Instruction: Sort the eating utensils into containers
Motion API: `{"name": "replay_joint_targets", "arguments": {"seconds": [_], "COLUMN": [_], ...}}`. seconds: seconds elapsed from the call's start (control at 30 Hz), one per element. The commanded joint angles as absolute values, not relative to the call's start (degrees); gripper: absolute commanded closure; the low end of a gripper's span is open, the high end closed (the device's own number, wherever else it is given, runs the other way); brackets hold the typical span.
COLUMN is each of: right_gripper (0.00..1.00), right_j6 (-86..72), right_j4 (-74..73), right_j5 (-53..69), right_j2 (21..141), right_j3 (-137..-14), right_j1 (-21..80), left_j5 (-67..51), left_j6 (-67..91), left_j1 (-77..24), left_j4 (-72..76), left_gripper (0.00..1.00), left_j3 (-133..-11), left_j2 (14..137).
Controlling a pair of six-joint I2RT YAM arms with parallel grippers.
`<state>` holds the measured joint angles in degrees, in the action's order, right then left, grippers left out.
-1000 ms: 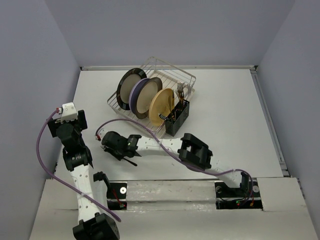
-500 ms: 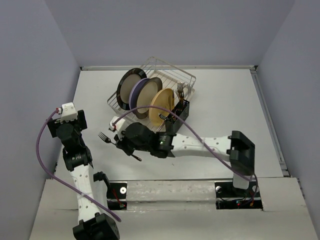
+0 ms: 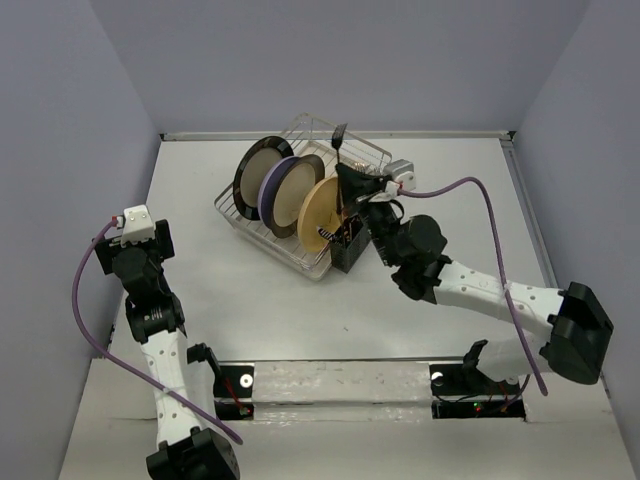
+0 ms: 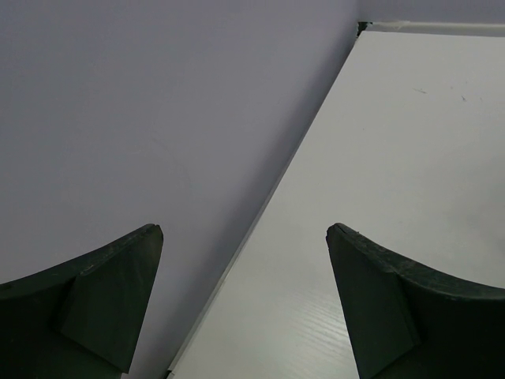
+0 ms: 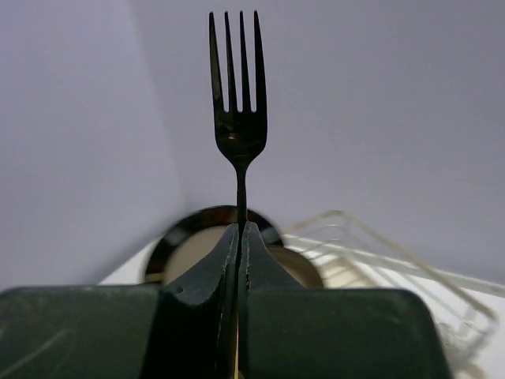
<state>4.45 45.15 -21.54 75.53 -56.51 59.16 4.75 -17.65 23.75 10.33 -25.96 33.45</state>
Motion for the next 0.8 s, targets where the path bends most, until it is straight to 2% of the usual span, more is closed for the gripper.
{"name": "replay_joint_targets", "arguments": {"seconds": [0.0,0.03,0.13,0.27,0.5,0.77], "right_gripper": [1.0,1.0,1.0,1.0,1.0,1.0], "right_j6": [13.86,18.24,22.23,17.06,16.35,7.65], "right_j4": [73.24,79.13,84.45,82.63,85.7,82.44], "right_j5": [-32.59,-33.22,-34.1,-30.6,-30.59,-27.86], "right_j2": [77.86,79.96,82.7,84.98,87.8,90.18], "right_j3": [-48.97,-47.65,-46.58,-45.53,-42.54,-41.49], "right_j1": [52.66,52.65,50.28,46.68,44.57,43.07], "left_j5": [3.52,3.34,3.08,2.55,1.94,1.93], "left_j6": [-17.67,-17.67,-17.75,-18.1,-18.11,-18.19], "left_j1": [23.99,23.99,23.99,23.99,23.99,23.99], "left_j4": [13.01,13.01,13.01,12.92,12.92,12.92], "left_gripper": [0.01,0.01,0.01,0.01,0.01,0.01], "left_j3": [-25.93,-25.84,-25.75,-25.58,-25.49,-25.31], "left_j2": [32.52,32.61,32.7,32.78,32.87,33.05]}}
